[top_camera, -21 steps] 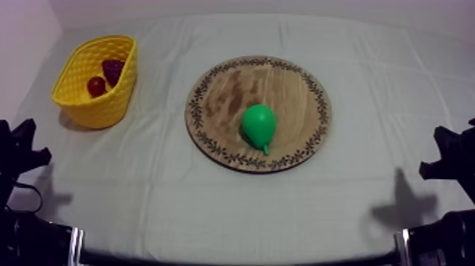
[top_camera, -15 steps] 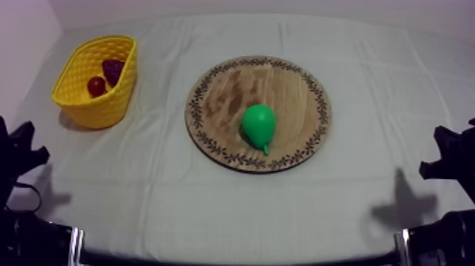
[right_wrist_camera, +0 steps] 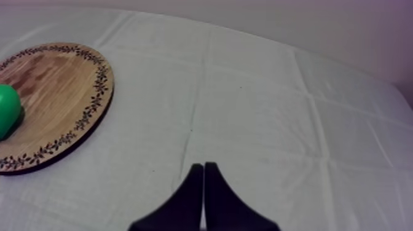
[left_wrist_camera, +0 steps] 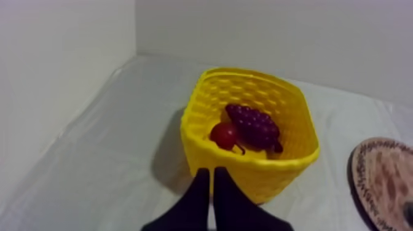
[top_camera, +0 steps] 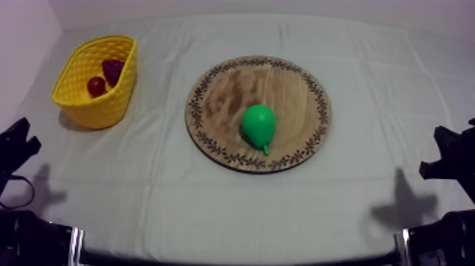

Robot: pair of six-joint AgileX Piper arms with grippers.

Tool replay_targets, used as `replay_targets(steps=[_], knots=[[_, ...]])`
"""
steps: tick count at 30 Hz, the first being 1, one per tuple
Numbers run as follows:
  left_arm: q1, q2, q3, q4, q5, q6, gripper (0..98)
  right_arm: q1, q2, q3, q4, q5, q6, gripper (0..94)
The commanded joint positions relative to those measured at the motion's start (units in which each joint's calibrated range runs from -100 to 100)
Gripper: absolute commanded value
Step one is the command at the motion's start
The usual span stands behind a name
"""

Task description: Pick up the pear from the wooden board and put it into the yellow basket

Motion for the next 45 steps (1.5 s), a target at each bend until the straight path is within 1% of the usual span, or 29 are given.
replay_targets(steps=[1, 7, 11, 14, 18, 21, 27, 29, 35, 39, 43, 45], knots=[[0.2, 3.7, -4.1, -0.06, -0.1, 0.5, 0.0, 0.0, 0.0, 0.1, 0.0, 0.1, 0.0, 0.5], [1.0, 14.5, -15.8, 0.19, 0.0, 1.2, 0.0, 0.0, 0.0, 0.1, 0.0, 0.1, 0.0, 0.5], [2.2, 21.5, -23.5, 0.47, 0.4, 0.8, 0.0, 0.0, 0.0, 0.1, 0.0, 0.1, 0.0, 0.5], [3.2, 26.6, -29.6, 1.19, 1.5, 0.2, 0.0, 0.0, 0.0, 0.1, 0.0, 0.1, 0.0, 0.5], [5.3, 33.9, -38.6, 1.74, 4.2, -0.2, 0.0, 0.0, 0.0, 0.1, 0.0, 0.1, 0.0, 0.5], [7.4, 39.2, -45.2, 1.63, 5.7, 0.2, 0.0, 0.0, 0.0, 0.1, 0.0, 0.1, 0.0, 0.5], [11.0, 49.1, -56.4, 1.45, 6.5, 1.4, 0.0, 0.0, 0.0, 0.1, 0.0, 0.1, 0.0, 0.5], [12.2, 52.2, -59.4, 1.02, 6.6, 1.9, 0.0, 0.0, 0.0, 0.1, 0.0, 0.1, 0.0, 0.5], [16.3, 60.5, -66.8, -1.62, 6.6, 4.8, 0.0, 0.0, 0.0, 0.1, 0.0, 0.1, 0.0, 0.5], [18.7, 65.2, -70.7, -2.66, 6.8, 5.5, 0.0, 0.0, 0.0, 0.1, 0.0, 0.1, 0.0, 0.5], [21.3, 68.8, -74.2, -3.38, 8.3, 5.8, 0.0, 0.0, 0.0, 0.1, 0.0, 0.1, 0.0, 0.5], [22.9, 70.2, -75.6, -4.17, 9.1, 6.4, 0.0, 0.0, 0.0, 0.1, 0.0, 0.1, 0.0, 0.5]])
